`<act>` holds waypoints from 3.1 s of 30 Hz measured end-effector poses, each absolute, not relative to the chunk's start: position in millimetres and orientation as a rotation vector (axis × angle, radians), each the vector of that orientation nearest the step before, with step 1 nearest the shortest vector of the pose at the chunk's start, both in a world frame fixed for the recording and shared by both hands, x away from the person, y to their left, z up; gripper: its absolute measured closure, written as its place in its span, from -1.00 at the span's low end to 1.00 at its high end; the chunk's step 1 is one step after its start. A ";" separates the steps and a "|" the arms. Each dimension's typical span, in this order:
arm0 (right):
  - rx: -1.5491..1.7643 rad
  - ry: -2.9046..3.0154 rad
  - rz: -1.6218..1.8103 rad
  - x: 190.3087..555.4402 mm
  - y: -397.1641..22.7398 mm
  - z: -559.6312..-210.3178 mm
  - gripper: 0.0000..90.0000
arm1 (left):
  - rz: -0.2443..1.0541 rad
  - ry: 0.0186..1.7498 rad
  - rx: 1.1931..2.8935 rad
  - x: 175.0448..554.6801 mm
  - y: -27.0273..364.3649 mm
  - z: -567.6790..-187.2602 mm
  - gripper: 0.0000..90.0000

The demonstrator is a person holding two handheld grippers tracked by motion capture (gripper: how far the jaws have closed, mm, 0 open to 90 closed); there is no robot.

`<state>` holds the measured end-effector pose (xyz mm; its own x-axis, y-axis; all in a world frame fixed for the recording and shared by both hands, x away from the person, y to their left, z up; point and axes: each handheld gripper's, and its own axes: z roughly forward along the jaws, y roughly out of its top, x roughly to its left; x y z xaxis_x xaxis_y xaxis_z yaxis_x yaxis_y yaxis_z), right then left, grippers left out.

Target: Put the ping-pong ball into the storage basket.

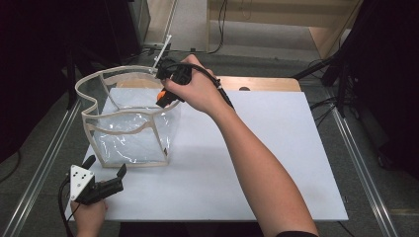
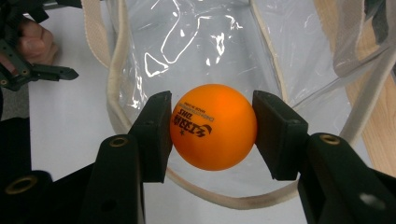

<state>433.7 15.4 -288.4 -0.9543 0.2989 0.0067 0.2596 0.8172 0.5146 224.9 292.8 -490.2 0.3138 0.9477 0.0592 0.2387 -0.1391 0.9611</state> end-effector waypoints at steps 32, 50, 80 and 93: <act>0.509 2.857 0.814 419.1 -18.2 -287.8 -0.74 | 0.909 1.105 1.602 225.3 292.2 -490.5 -1.00; 0.500 2.872 0.801 409.7 -30.8 -295.4 -0.82 | 0.910 1.104 1.606 225.2 292.1 -490.3 -1.00; 0.534 2.882 0.765 396.6 -52.6 -329.4 -1.00 | 0.909 1.104 1.604 225.2 292.1 -490.4 -1.00; 0.550 2.888 0.775 391.5 -63.3 -347.4 -1.00 | 0.908 1.104 1.608 225.0 291.9 -490.4 -1.00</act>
